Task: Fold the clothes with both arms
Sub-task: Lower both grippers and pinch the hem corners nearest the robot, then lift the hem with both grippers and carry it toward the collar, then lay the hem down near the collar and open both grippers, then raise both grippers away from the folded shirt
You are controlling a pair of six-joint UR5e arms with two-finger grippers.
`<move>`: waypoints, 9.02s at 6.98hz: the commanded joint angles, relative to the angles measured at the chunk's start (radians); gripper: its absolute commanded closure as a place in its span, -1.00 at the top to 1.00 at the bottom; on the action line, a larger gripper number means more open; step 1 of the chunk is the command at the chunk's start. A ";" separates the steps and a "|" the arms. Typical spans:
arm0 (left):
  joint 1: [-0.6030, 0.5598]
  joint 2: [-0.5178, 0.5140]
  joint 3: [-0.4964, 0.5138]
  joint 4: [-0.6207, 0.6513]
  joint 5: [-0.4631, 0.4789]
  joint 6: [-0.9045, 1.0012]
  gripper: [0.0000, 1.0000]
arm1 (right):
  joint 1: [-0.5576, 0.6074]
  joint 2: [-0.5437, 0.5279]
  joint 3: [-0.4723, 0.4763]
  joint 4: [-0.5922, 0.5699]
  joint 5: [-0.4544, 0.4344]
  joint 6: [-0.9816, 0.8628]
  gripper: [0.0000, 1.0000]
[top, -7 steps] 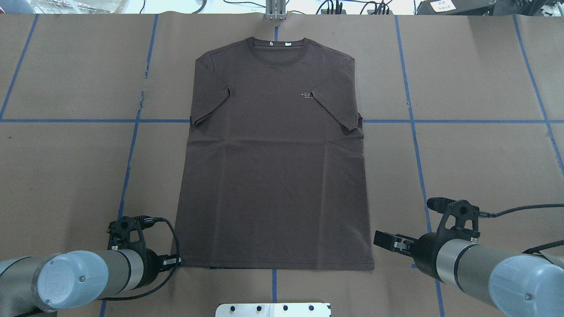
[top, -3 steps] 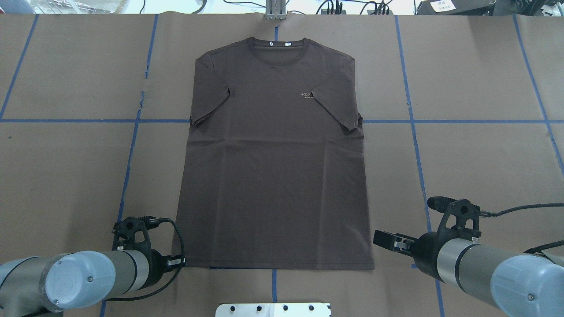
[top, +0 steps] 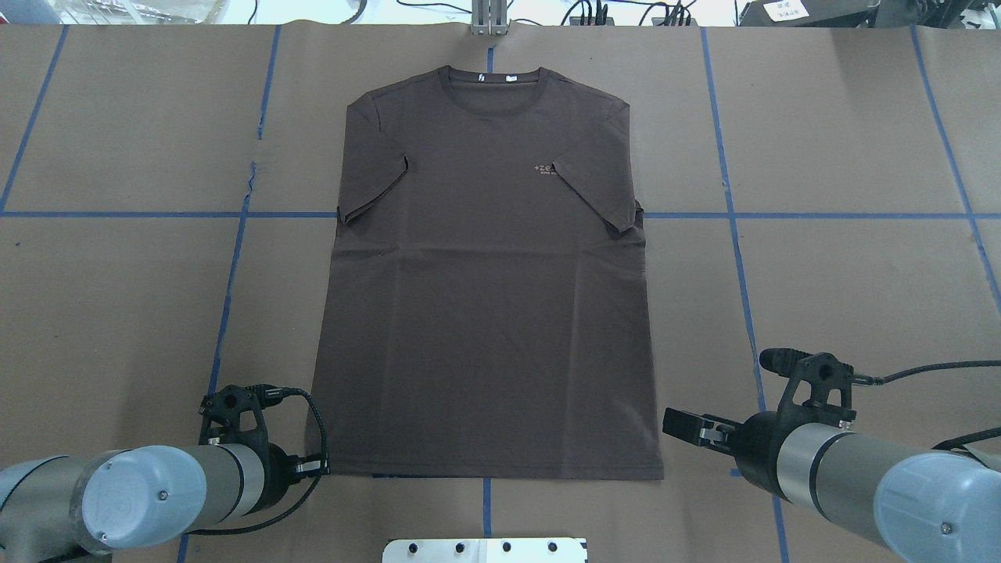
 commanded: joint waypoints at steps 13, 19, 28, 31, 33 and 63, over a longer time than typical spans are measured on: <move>-0.012 -0.068 -0.055 0.016 -0.007 -0.003 -1.00 | -0.155 0.324 -0.201 -0.497 -0.152 0.284 0.33; -0.012 -0.068 -0.060 0.016 -0.007 -0.001 -1.00 | -0.170 0.329 -0.236 -0.495 -0.178 0.308 0.25; -0.011 -0.073 -0.192 0.147 -0.013 0.003 -1.00 | -0.139 0.314 -0.093 -0.530 -0.178 0.364 -1.00; -0.018 -0.239 -0.547 0.609 -0.134 0.002 -1.00 | -0.222 0.317 0.349 -0.881 -0.137 0.371 -1.00; -0.096 -0.280 -0.563 0.681 -0.186 0.019 -1.00 | -0.149 0.353 0.362 -0.908 -0.094 0.361 -1.00; -0.504 -0.220 0.185 -0.054 -0.234 0.506 0.99 | 0.623 0.723 -0.802 -0.121 0.333 -0.407 1.00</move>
